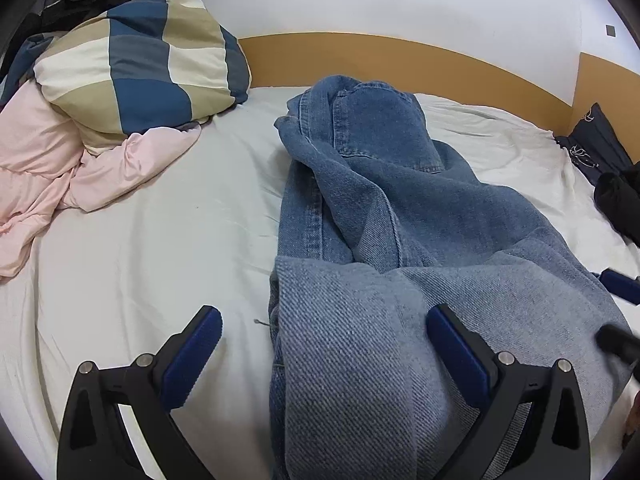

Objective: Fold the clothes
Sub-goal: 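Lower the held denim onto the sheet and open the right gripper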

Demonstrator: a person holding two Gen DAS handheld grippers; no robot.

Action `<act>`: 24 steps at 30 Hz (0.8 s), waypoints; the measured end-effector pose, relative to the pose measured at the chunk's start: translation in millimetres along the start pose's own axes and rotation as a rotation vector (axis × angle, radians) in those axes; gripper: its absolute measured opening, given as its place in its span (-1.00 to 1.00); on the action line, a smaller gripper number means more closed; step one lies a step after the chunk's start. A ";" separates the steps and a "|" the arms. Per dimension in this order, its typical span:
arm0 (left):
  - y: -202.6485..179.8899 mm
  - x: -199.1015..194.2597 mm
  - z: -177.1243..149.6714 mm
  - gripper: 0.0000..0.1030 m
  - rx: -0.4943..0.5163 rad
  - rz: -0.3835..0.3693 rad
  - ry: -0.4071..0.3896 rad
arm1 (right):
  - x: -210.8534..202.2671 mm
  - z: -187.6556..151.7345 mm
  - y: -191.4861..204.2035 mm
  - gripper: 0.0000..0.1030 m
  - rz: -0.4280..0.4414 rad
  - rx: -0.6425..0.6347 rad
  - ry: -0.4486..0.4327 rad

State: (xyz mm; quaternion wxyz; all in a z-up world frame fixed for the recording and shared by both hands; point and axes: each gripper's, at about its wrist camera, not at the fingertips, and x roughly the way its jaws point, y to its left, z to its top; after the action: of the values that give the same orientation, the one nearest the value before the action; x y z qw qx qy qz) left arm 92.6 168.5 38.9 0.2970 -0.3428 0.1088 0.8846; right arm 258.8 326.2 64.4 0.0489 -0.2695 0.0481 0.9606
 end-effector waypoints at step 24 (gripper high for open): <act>29.5 -49.7 -46.5 1.00 -0.297 -0.021 -0.031 | 42.2 -21.2 16.9 1.00 -0.214 -0.018 0.203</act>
State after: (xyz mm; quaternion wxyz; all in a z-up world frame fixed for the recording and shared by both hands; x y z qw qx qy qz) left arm 129.4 104.1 37.4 0.2536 -0.3703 -0.0316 0.8931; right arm 231.8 309.9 25.5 0.1434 -0.3694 0.0150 0.9180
